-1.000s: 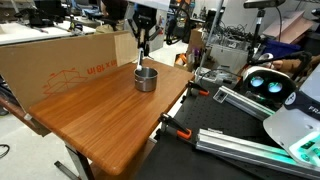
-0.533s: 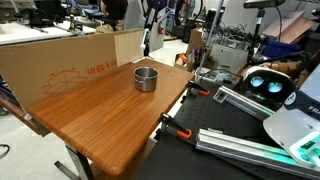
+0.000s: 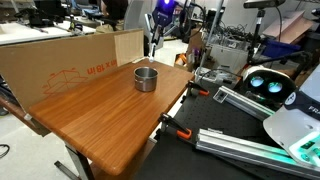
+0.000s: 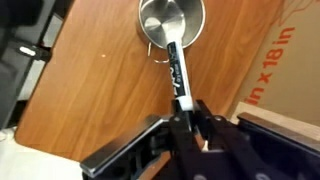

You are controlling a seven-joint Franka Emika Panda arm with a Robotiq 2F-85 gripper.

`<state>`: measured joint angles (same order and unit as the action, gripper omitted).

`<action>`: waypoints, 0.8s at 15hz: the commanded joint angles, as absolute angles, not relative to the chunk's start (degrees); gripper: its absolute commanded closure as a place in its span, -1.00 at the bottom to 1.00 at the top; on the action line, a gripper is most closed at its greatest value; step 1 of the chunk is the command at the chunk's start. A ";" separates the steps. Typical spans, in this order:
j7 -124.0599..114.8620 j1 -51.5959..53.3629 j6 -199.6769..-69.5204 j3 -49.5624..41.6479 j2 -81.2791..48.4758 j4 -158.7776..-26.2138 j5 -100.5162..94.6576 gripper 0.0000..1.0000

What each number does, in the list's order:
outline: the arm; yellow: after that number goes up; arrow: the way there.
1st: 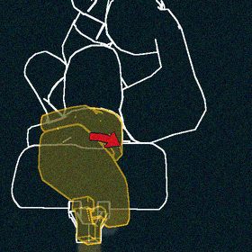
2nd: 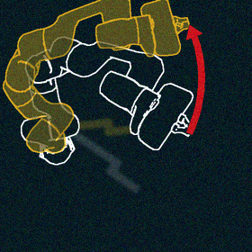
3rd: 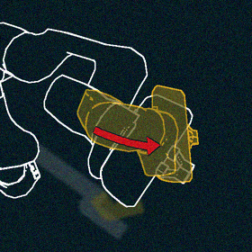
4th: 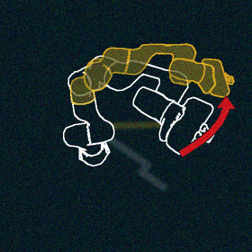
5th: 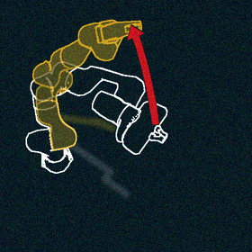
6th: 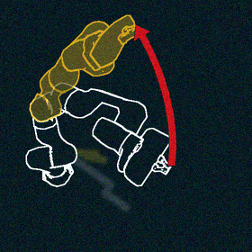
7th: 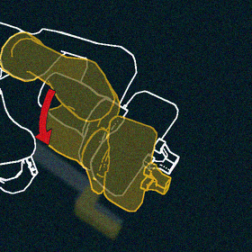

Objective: Put the marker in the pot on the table

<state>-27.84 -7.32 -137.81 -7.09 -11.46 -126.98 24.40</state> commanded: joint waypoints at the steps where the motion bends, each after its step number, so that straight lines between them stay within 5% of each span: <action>1: -23.50 -9.33 -133.47 -7.05 -16.79 -120.73 28.73 0.90; 12: -22.87 -14.02 -122.27 -6.43 -34.79 -100.98 31.10 0.90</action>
<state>-24.19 -12.28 -127.00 -7.17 -30.34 -107.17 28.94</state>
